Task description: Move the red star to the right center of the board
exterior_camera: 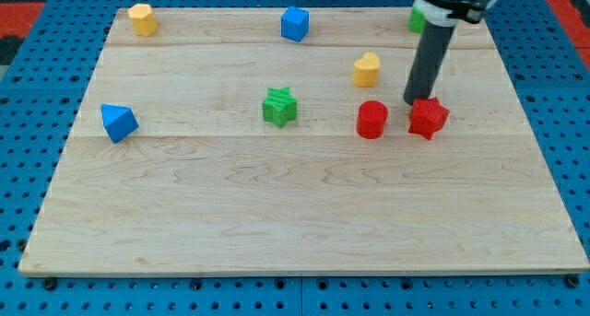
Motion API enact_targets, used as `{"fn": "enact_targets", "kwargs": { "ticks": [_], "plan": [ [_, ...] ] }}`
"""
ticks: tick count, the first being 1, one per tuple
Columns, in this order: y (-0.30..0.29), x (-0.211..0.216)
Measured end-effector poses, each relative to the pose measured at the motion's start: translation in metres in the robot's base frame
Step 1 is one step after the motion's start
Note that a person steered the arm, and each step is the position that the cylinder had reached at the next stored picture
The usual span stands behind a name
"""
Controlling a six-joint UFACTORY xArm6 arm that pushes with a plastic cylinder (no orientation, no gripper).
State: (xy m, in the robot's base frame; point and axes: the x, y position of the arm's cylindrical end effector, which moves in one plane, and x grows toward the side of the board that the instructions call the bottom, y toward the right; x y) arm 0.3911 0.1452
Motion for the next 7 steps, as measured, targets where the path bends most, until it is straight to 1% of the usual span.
{"fn": "enact_targets", "kwargs": {
  "ticks": [1, 2, 3, 4, 7],
  "plan": [
    [-0.024, 0.004],
    [-0.003, 0.032],
    [0.011, 0.032],
    [0.011, 0.034],
    [-0.016, 0.033]
  ]
}}
